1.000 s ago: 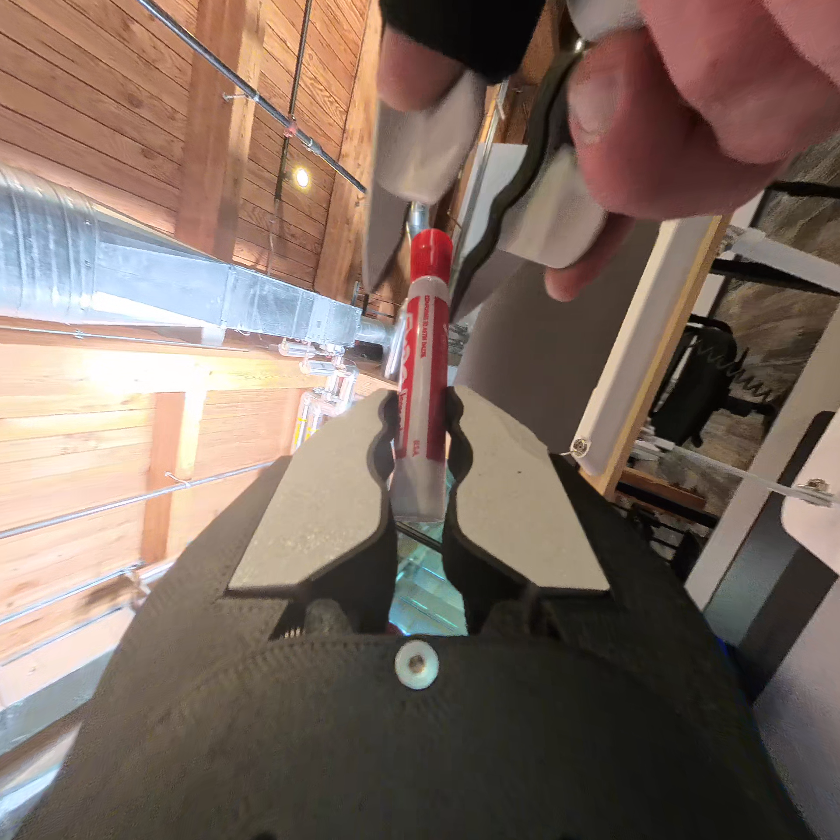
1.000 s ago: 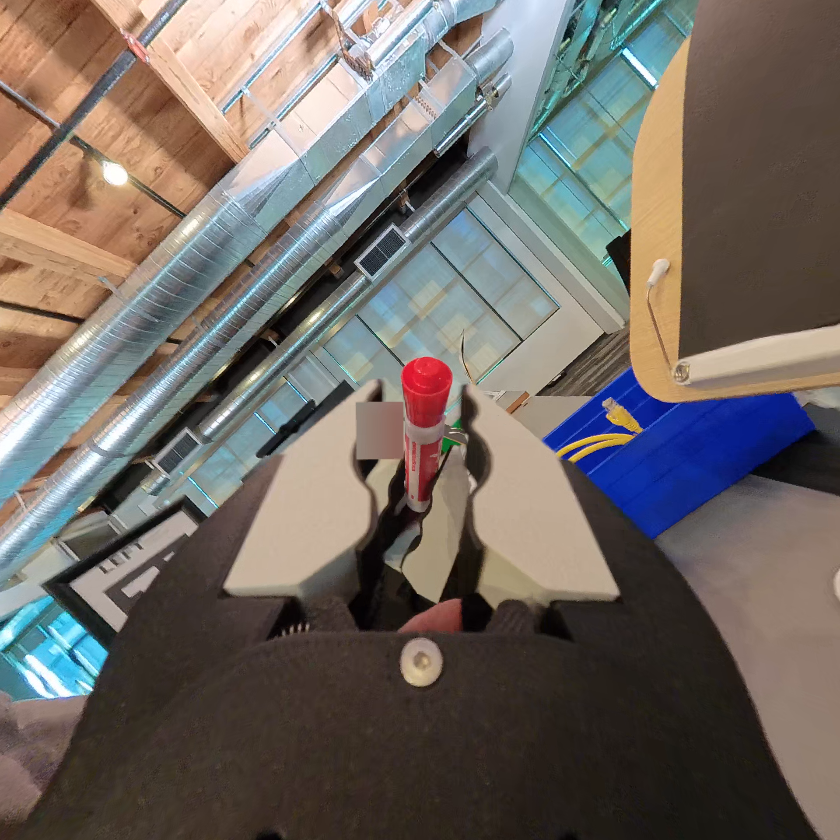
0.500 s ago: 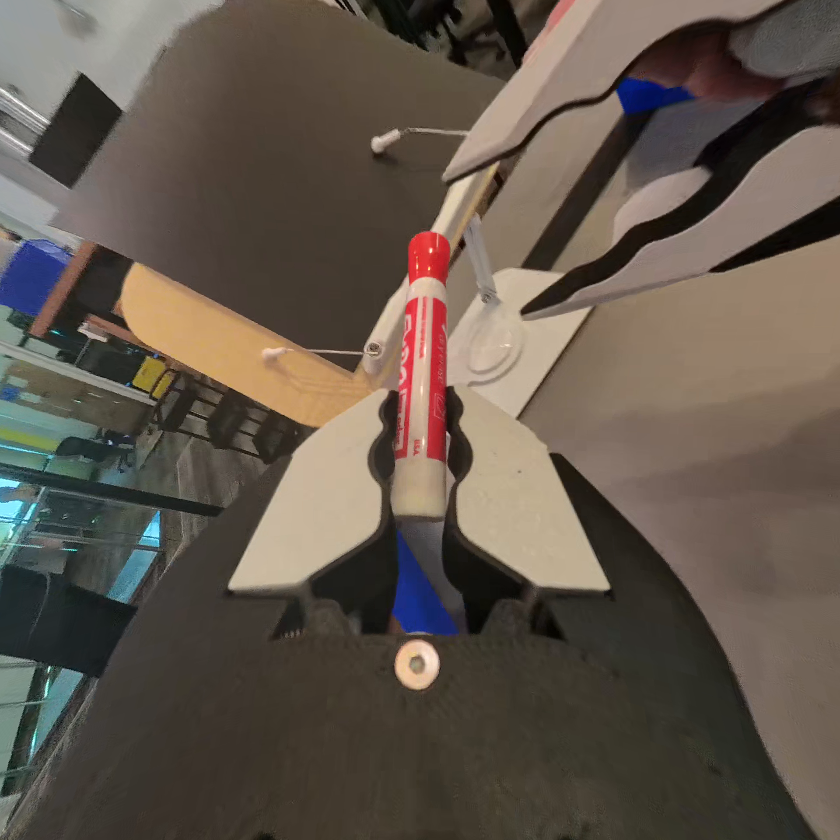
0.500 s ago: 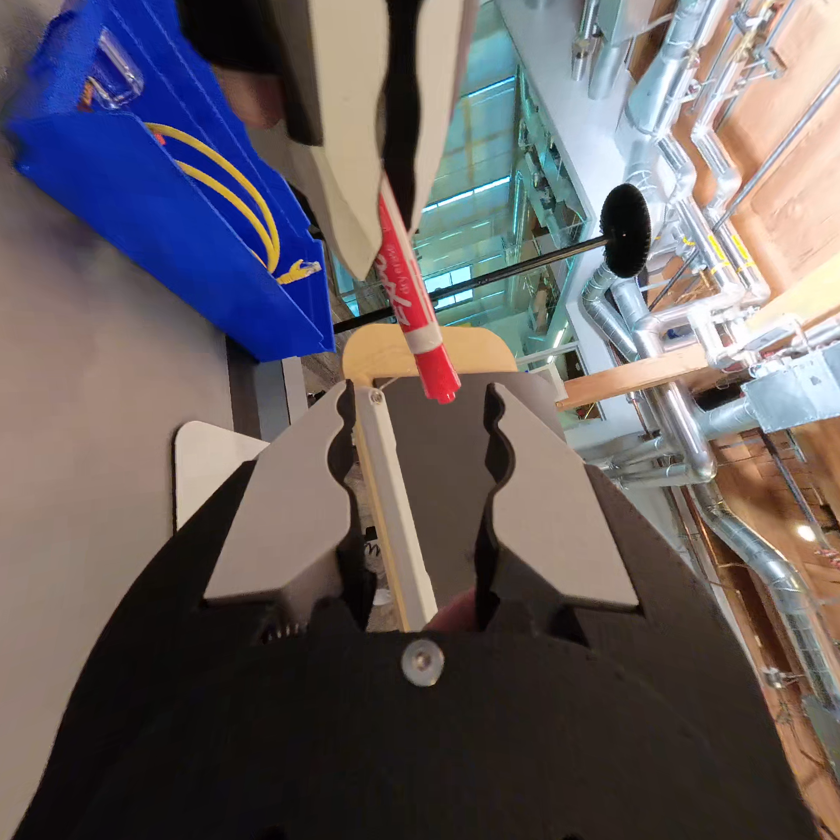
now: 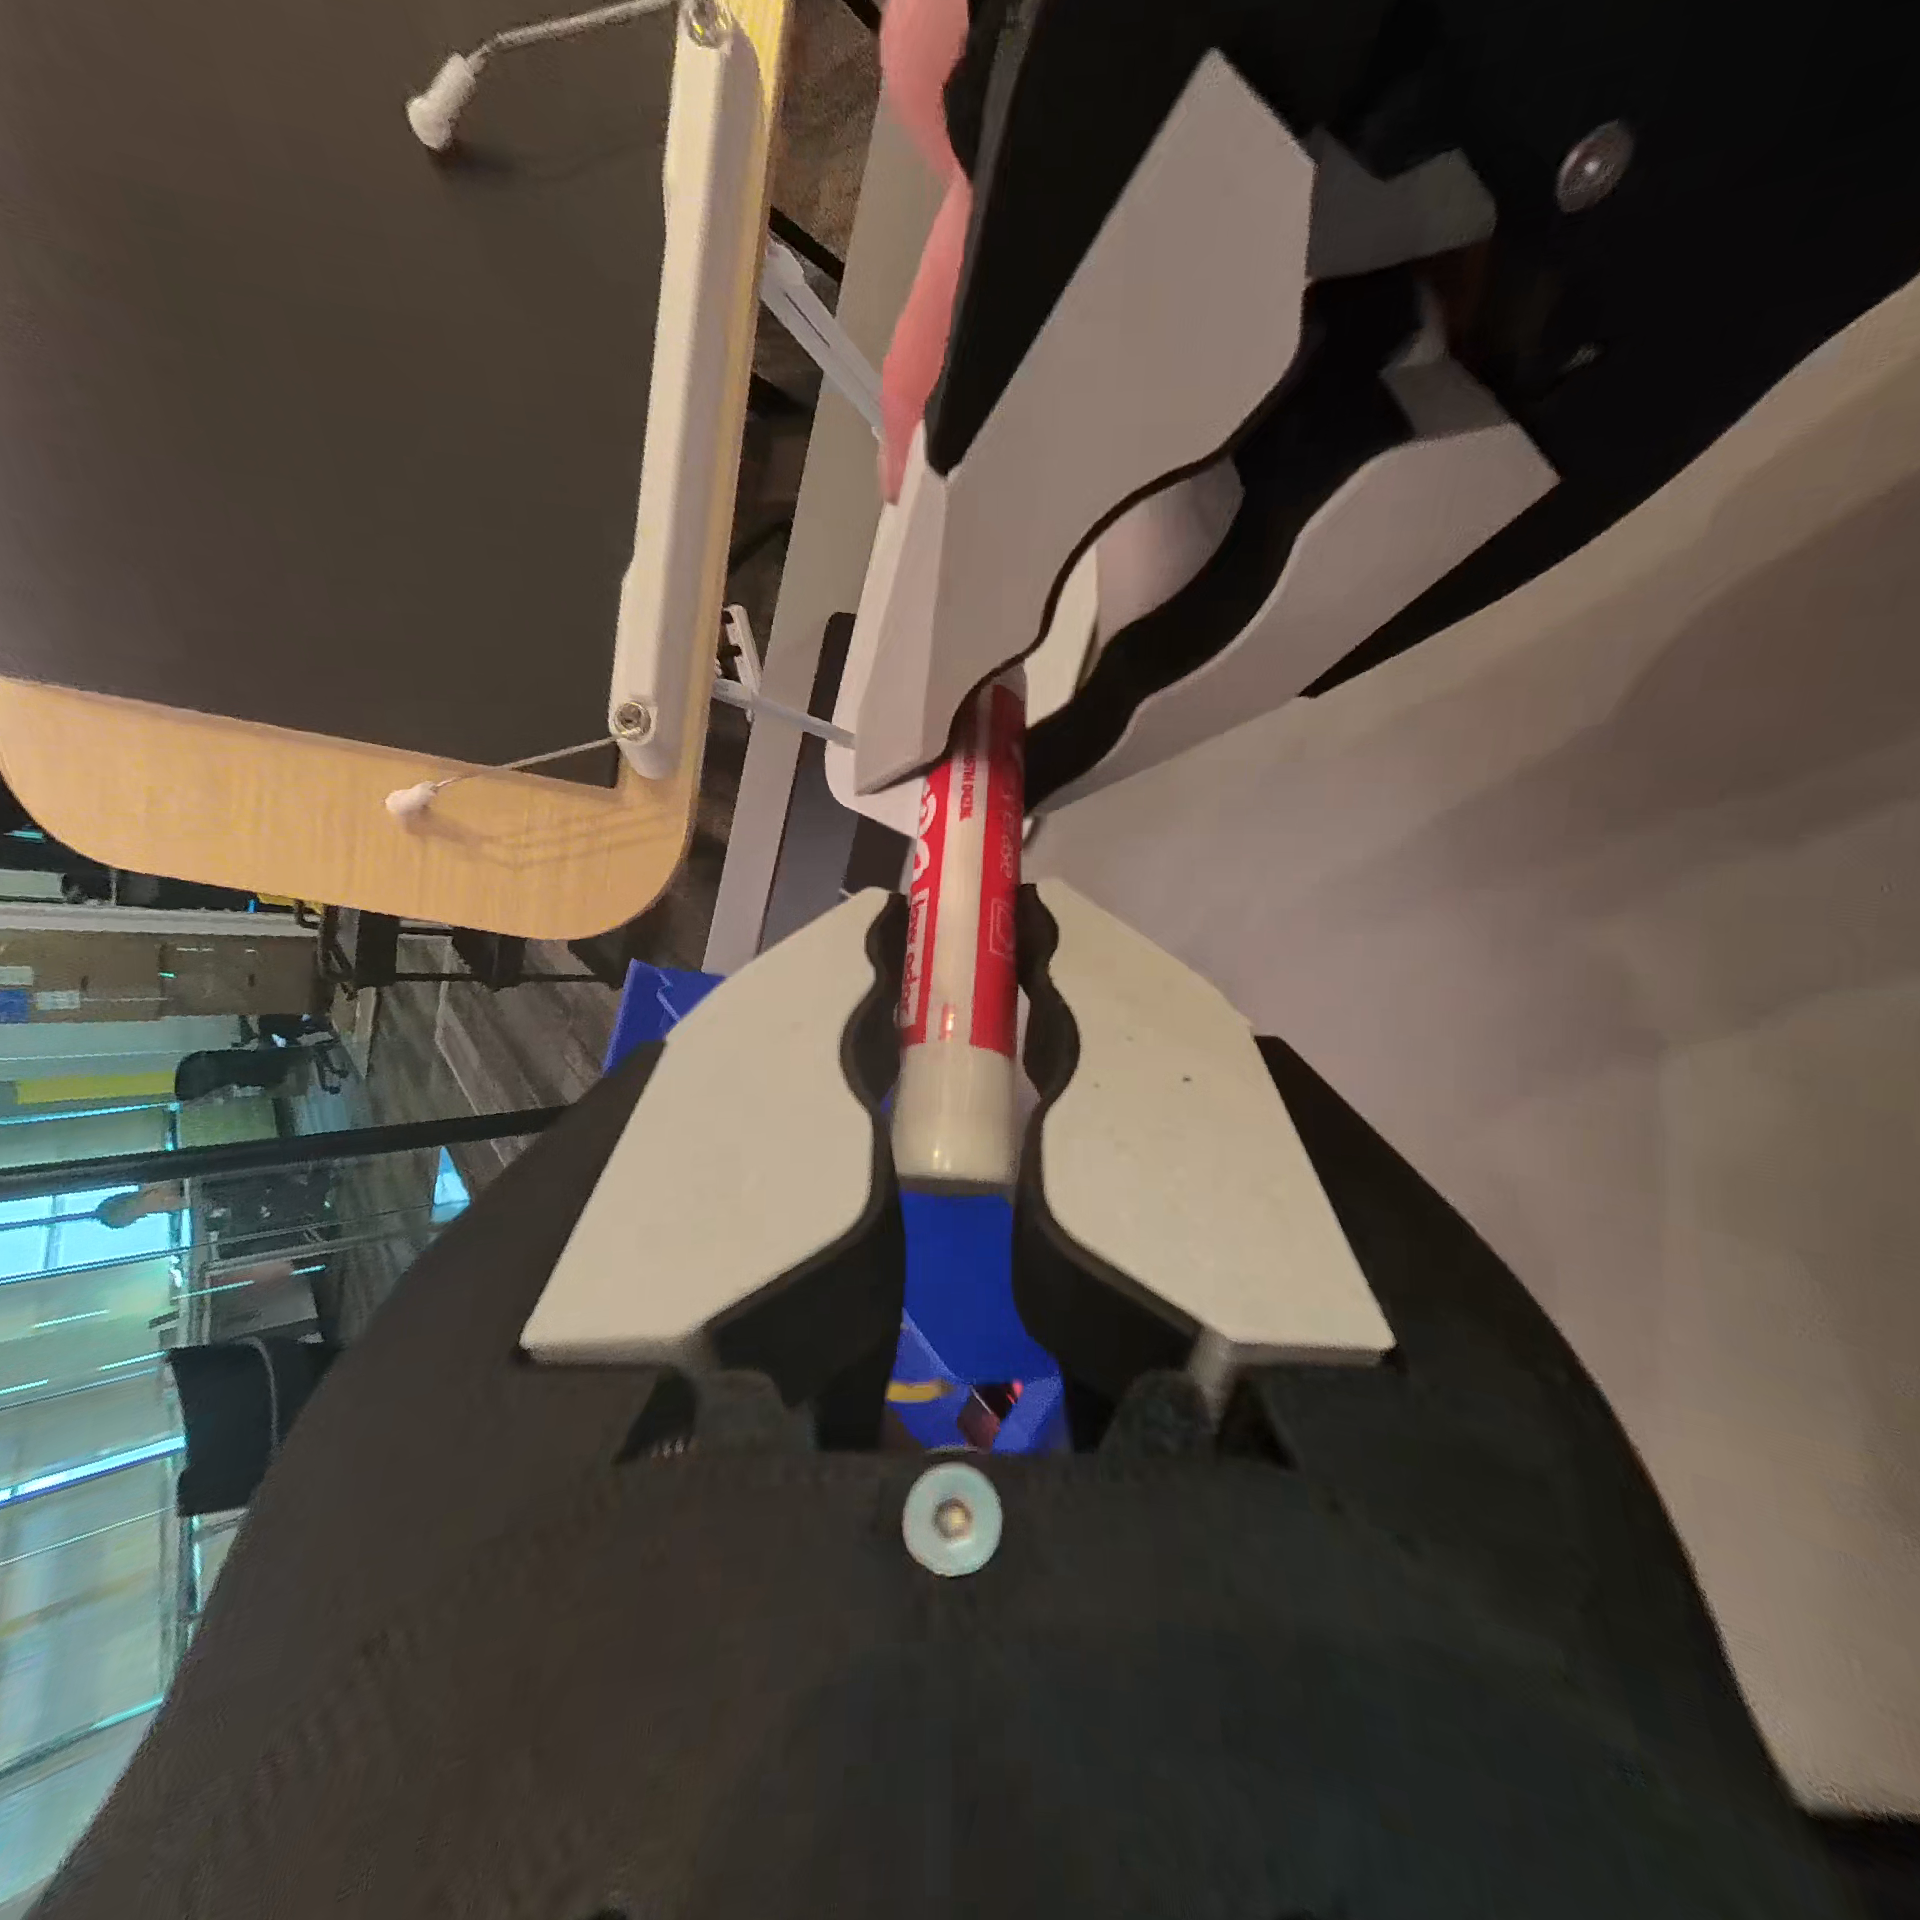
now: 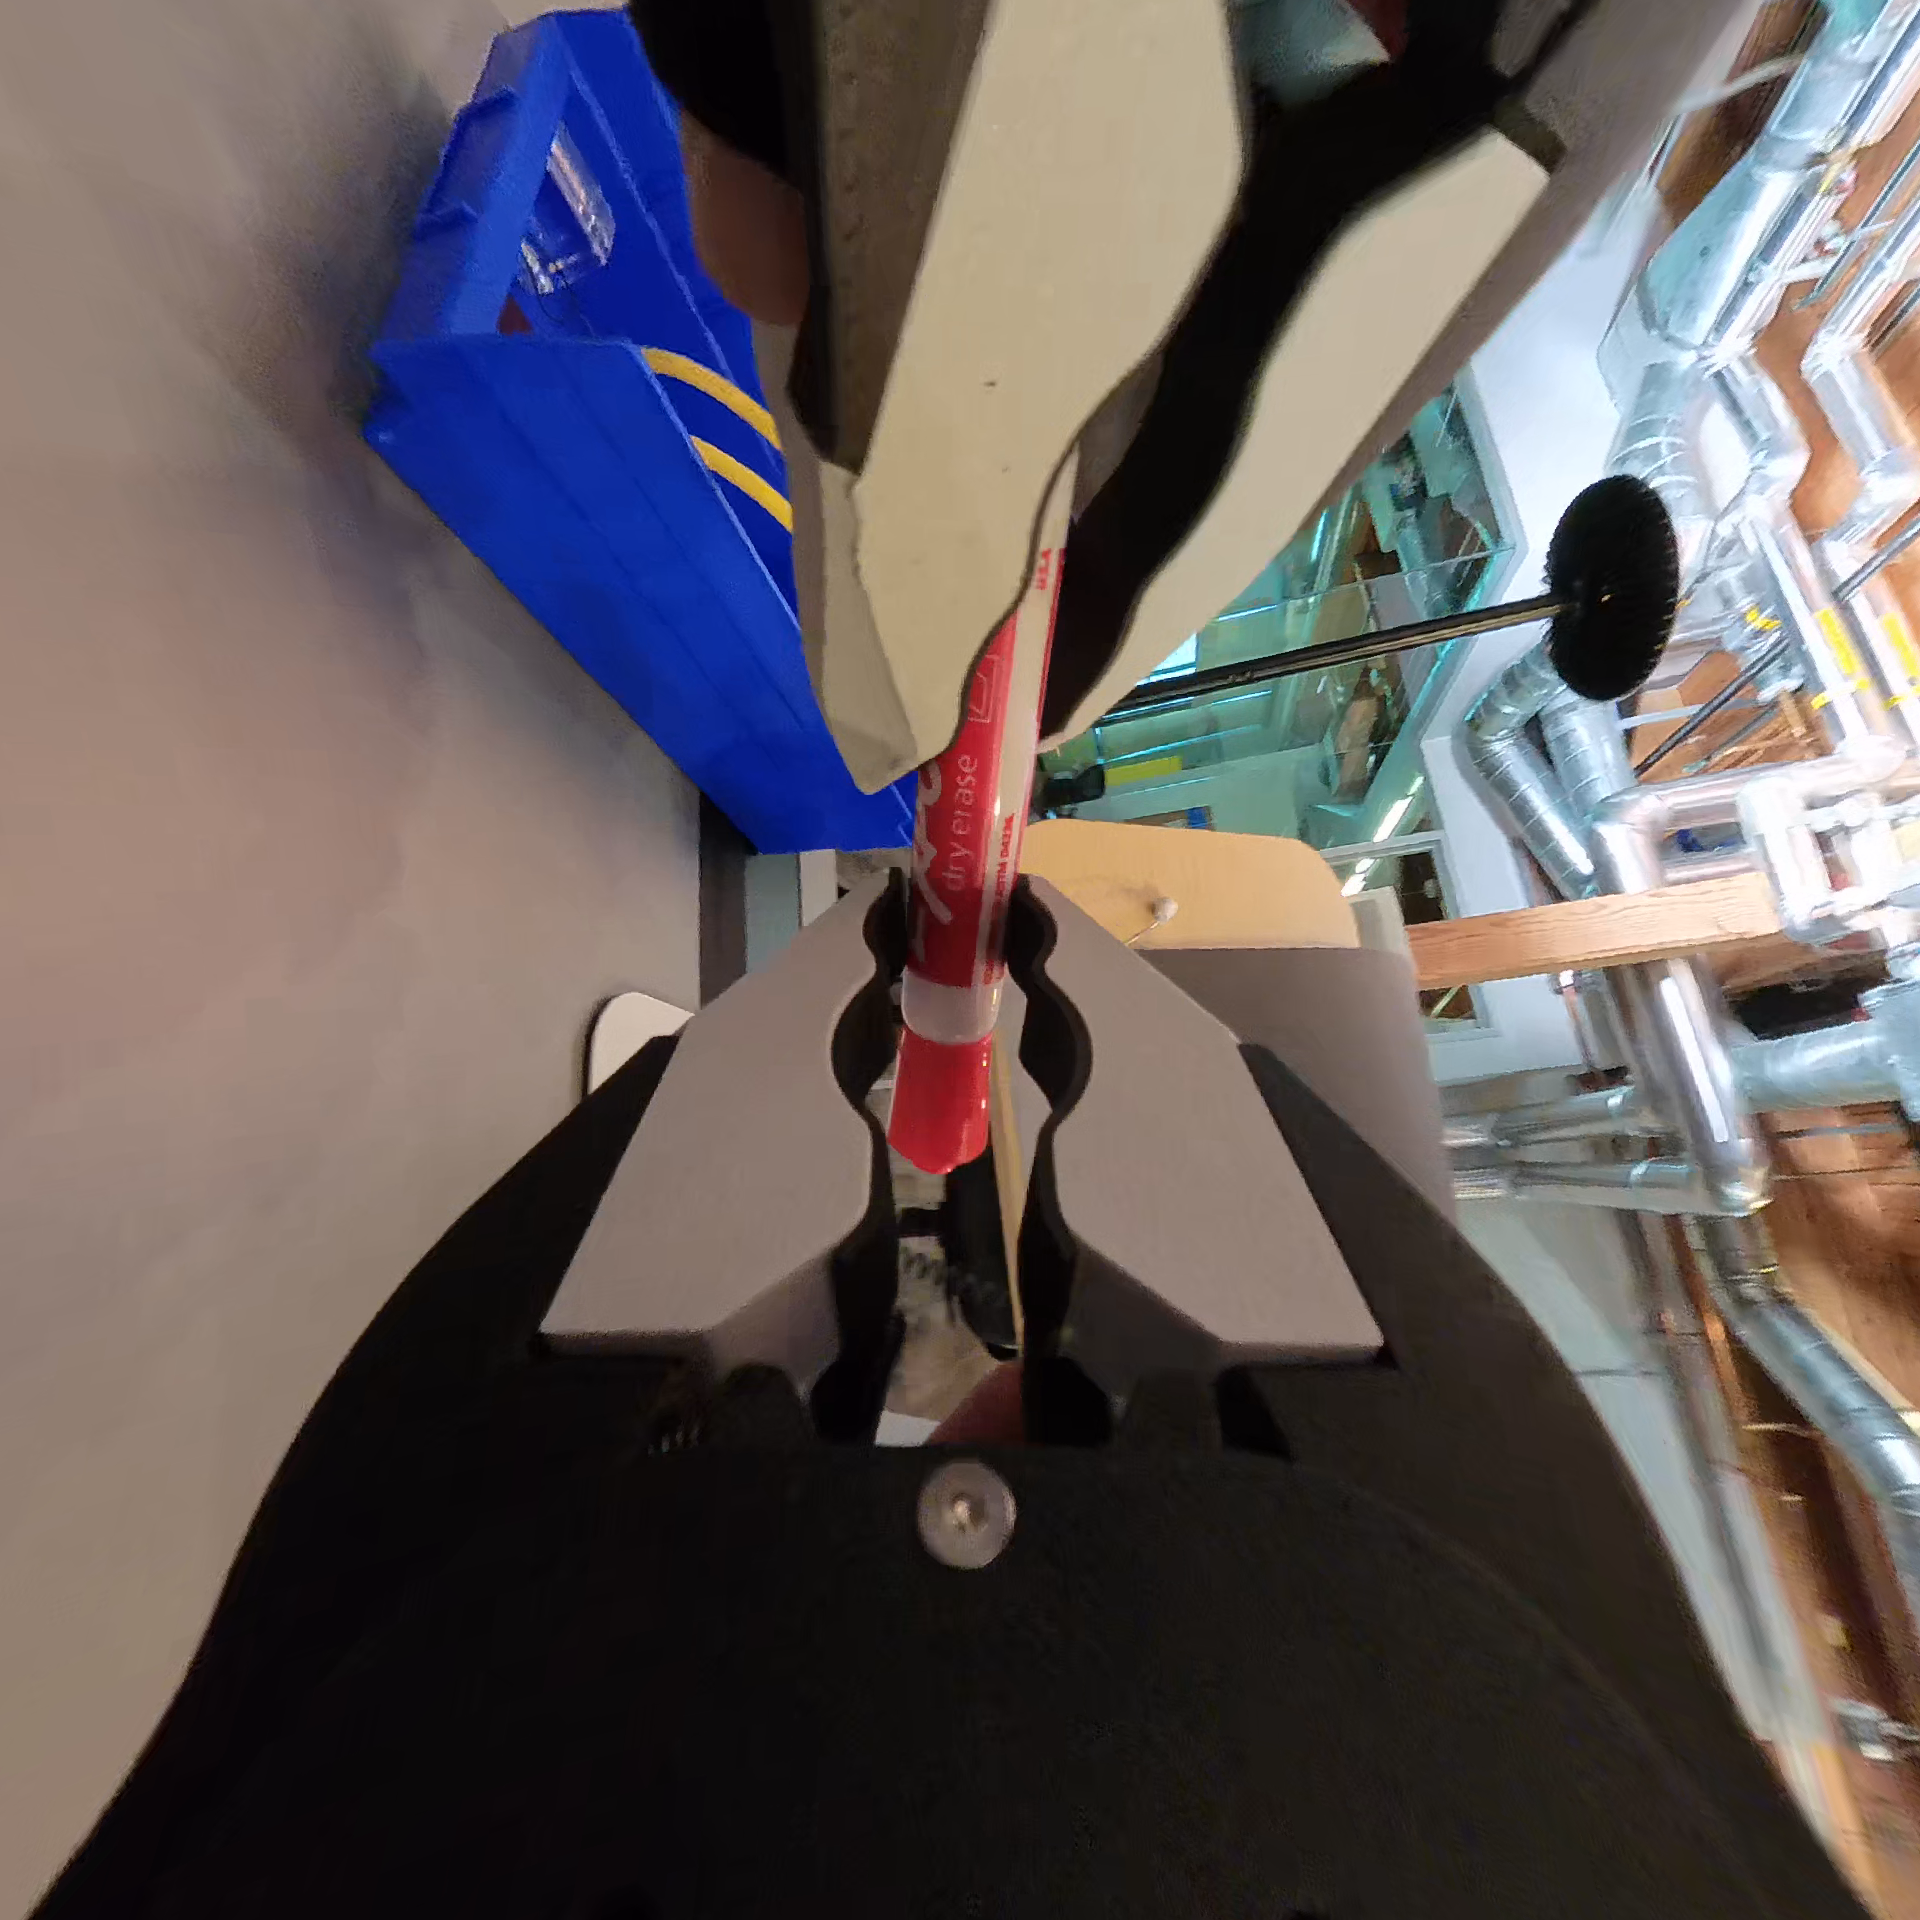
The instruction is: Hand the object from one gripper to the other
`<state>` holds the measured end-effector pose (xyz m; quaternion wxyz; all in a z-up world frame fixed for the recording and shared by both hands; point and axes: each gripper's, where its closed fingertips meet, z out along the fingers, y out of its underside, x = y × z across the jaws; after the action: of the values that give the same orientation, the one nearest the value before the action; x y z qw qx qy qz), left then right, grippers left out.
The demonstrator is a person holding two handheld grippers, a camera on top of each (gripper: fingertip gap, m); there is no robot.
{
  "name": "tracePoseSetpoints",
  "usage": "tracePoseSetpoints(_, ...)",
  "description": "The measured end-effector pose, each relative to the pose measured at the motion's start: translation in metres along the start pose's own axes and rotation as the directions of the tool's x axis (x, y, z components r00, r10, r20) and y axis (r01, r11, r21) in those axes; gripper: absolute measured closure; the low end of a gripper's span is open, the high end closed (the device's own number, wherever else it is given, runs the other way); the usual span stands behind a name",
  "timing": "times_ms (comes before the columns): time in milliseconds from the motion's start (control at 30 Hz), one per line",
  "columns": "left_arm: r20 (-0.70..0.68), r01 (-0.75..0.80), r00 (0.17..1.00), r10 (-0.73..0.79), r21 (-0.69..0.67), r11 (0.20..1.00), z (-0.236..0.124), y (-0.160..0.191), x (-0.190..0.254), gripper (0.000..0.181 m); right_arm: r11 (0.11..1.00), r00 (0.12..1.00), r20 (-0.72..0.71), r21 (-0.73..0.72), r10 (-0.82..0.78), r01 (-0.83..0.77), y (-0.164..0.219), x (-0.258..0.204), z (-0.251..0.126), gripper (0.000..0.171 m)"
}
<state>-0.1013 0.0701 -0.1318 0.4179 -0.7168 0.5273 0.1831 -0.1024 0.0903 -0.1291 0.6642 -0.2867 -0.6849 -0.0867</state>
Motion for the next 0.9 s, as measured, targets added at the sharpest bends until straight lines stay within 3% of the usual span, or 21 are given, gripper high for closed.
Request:
tracePoseSetpoints(133,0.161,0.007,0.987,-0.022,0.09,0.996,-0.009,-0.014,-0.028,0.135,0.954,0.954,0.029,0.025,0.298,-0.299,0.011,0.014,-0.003,0.155)
tracePoseSetpoints(200,0.234,-0.034,0.972,-0.007,0.173,0.984,-0.02,-0.025,-0.039,0.122,0.846,0.847,0.062,0.048,0.528,-0.531,0.016,0.024,-0.004,0.155)
tracePoseSetpoints(300,0.361,-0.091,0.932,-0.007,0.254,0.963,-0.032,-0.038,-0.057,0.118,0.515,0.525,0.189,0.099,0.83,-0.851,0.014,0.039,-0.008,0.156)
tracePoseSetpoints(367,0.44,-0.145,0.898,0.009,0.277,0.95,-0.035,-0.045,-0.063,0.115,0.253,0.278,0.28,0.123,0.919,-0.96,0.014,0.052,-0.012,0.156)
tracePoseSetpoints(467,0.565,-0.251,0.823,0.054,0.279,0.927,-0.03,-0.057,-0.064,0.117,-0.096,-0.046,0.407,0.102,0.912,-0.99,0.018,0.065,-0.018,0.155)
tracePoseSetpoints(533,0.623,-0.314,0.776,0.099,0.245,0.917,-0.02,-0.062,-0.06,0.117,-0.255,-0.195,0.464,0.07,0.864,-0.965,0.02,0.07,-0.021,0.155)
tracePoseSetpoints(700,0.727,-0.481,0.662,0.179,0.229,0.846,-0.007,-0.079,-0.038,0.126,-0.474,-0.399,0.518,0.013,0.757,-0.881,0.027,0.078,-0.024,0.156)
tracePoseSetpoints(900,0.81,-0.593,0.519,0.274,0.11,0.798,0.005,-0.082,-0.026,0.128,-0.518,-0.464,0.517,-0.046,0.719,-0.854,0.025,0.073,-0.022,0.155)
